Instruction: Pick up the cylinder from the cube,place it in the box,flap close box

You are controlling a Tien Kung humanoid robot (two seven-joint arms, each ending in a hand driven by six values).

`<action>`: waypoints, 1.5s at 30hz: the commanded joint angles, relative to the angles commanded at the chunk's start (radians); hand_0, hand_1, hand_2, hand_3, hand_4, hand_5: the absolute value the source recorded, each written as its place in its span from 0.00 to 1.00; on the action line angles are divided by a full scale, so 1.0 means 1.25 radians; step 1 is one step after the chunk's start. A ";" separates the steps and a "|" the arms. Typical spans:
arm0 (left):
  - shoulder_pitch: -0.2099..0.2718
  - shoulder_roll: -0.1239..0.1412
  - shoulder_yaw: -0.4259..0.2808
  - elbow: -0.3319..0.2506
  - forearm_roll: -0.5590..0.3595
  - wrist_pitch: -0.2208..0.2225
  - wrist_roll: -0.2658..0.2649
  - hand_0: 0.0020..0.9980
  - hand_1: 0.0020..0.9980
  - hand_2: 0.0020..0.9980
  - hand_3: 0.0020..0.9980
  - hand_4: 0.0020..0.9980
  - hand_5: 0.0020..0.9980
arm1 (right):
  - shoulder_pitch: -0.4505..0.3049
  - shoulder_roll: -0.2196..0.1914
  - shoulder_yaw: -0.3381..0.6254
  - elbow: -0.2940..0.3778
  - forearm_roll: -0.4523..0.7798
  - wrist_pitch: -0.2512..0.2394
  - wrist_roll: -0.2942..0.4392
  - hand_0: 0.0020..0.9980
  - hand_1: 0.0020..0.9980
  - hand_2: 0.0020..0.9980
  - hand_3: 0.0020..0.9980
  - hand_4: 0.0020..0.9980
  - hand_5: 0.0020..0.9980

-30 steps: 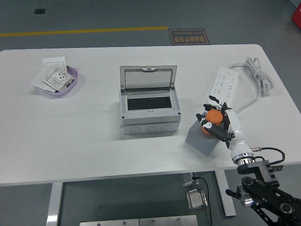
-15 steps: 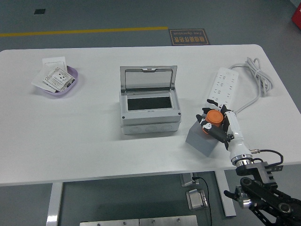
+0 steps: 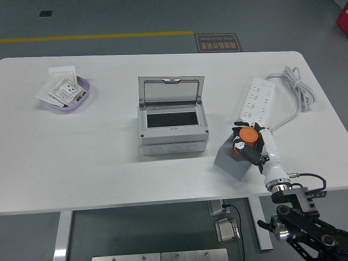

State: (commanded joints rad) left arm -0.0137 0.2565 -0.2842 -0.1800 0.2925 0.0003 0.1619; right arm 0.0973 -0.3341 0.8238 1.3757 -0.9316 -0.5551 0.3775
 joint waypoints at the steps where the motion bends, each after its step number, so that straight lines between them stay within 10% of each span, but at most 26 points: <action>1: 0.000 0.000 0.007 0.000 -0.008 0.000 -0.002 0.65 0.70 0.59 0.59 0.56 0.11 | 0.001 0.000 0.001 0.002 -0.003 -0.001 0.000 0.69 0.59 0.55 0.49 0.14 0.00; 24: -0.001 -0.002 0.002 0.000 -0.006 0.001 -0.003 0.65 0.70 0.60 0.60 0.59 0.14 | 0.063 -0.012 0.004 0.066 -0.109 -0.040 -0.046 0.67 0.59 0.55 0.48 0.19 0.00; 30: -0.002 -0.002 -0.021 0.000 0.017 0.001 0.002 0.65 0.70 0.60 0.60 0.60 0.15 | 0.154 -0.012 -0.070 0.054 -0.212 -0.072 -0.132 0.56 0.58 0.54 0.48 0.20 0.00; 31: -0.003 -0.001 -0.023 0.000 0.019 0.001 0.003 0.65 0.70 0.60 0.60 0.61 0.16 | 0.172 -0.009 -0.086 0.046 -0.232 -0.072 -0.150 0.34 0.44 0.50 0.44 0.21 0.00; 36: -0.005 0.001 -0.033 0.000 0.030 0.002 0.004 0.65 0.70 0.60 0.60 0.61 0.16 | 0.267 0.015 -0.162 -0.016 -0.339 -0.068 -0.239 0.34 0.44 0.50 0.44 0.21 0.00; 37: -0.005 0.001 -0.033 0.000 0.030 0.002 0.004 0.65 0.70 0.60 0.60 0.62 0.18 | 0.287 0.021 -0.178 -0.031 -0.358 -0.066 -0.257 0.00 0.12 0.39 0.31 0.11 0.00; 45: -0.006 0.004 -0.056 0.000 0.055 0.001 0.009 0.65 0.70 0.61 0.60 0.62 0.20 | 0.452 0.065 -0.311 -0.159 -0.456 -0.026 -0.353 0.00 0.10 0.38 0.30 0.10 0.00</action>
State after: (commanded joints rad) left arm -0.0208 0.2610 -0.3546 -0.1800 0.3612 0.0014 0.1733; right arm 0.6623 -0.2523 0.4354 1.1770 -1.5021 -0.5876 -0.0632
